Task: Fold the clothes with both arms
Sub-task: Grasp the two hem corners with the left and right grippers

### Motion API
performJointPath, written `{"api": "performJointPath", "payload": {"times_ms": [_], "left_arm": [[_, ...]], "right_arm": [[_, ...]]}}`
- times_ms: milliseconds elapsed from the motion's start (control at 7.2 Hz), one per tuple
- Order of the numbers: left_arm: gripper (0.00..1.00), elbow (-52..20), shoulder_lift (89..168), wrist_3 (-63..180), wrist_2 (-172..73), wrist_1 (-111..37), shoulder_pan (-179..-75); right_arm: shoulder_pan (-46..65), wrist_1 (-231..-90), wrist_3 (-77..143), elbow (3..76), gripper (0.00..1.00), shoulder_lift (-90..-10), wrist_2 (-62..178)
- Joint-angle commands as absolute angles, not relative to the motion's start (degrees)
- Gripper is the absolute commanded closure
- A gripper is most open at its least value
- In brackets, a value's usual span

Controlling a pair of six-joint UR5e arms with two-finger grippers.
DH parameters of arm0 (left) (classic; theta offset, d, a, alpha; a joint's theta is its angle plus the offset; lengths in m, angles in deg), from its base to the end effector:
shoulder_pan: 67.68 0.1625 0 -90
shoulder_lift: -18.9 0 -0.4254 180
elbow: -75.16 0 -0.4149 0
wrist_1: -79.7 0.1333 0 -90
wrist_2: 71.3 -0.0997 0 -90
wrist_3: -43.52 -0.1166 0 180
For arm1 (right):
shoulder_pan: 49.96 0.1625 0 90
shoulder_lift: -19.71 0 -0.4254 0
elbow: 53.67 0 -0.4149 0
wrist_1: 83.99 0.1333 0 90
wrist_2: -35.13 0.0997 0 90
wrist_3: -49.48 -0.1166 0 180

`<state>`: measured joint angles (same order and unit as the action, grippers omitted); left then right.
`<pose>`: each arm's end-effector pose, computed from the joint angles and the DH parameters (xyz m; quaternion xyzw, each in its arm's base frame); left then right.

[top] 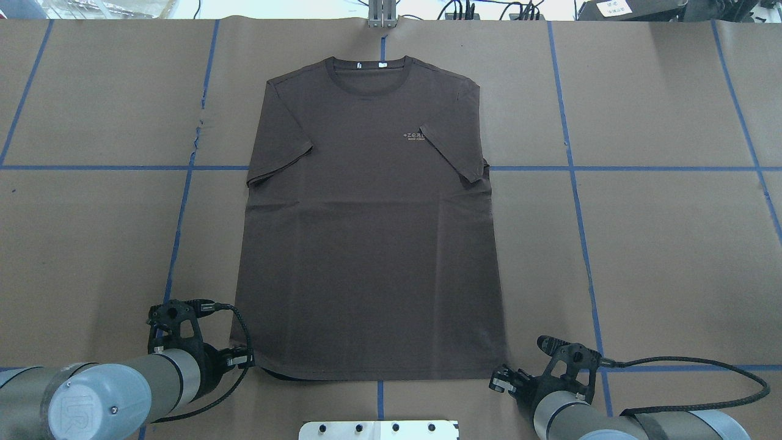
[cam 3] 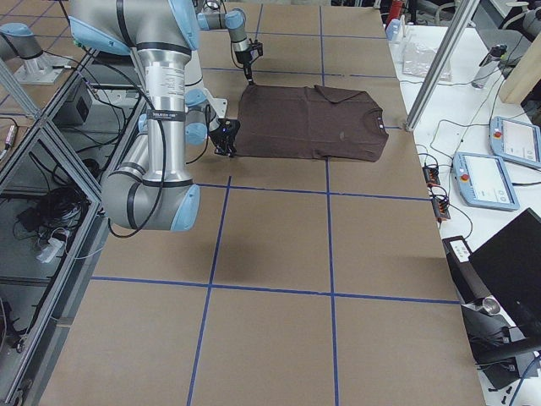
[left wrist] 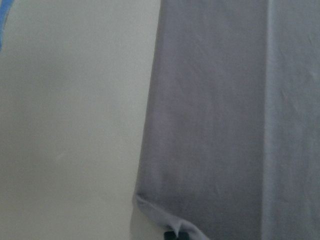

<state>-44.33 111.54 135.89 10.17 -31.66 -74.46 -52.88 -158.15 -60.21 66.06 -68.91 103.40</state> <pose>0.5015 -0.2113 0.3553 0.0836 0.4459 -0.1044 0.8850 -0.5210 -0.1501 0.3745 0.0929 -0.4175 0.2056 0.8802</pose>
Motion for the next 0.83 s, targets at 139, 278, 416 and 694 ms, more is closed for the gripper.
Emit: {"api": "performJointPath", "payload": {"times_ms": [139,278,416,694], "left_arm": [[1.00,-44.3,111.5,135.9,10.2,-31.7,-74.5],[1.00,-44.4,111.5,135.9,10.2,-31.7,-74.5],[1.00,-44.4,111.5,135.9,10.2,-31.7,-74.5],[1.00,-44.4,111.4,135.9,10.2,-31.7,-74.5]], "right_arm": [[-53.1,-158.1,-60.2,65.7,0.64,-68.9,103.3],[-53.3,-158.1,-60.2,65.7,0.71,-68.8,103.2],[-53.3,-158.1,-60.2,65.6,0.83,-68.0,103.2],[-53.5,-158.1,-60.2,65.2,1.00,-67.5,103.2]]}}
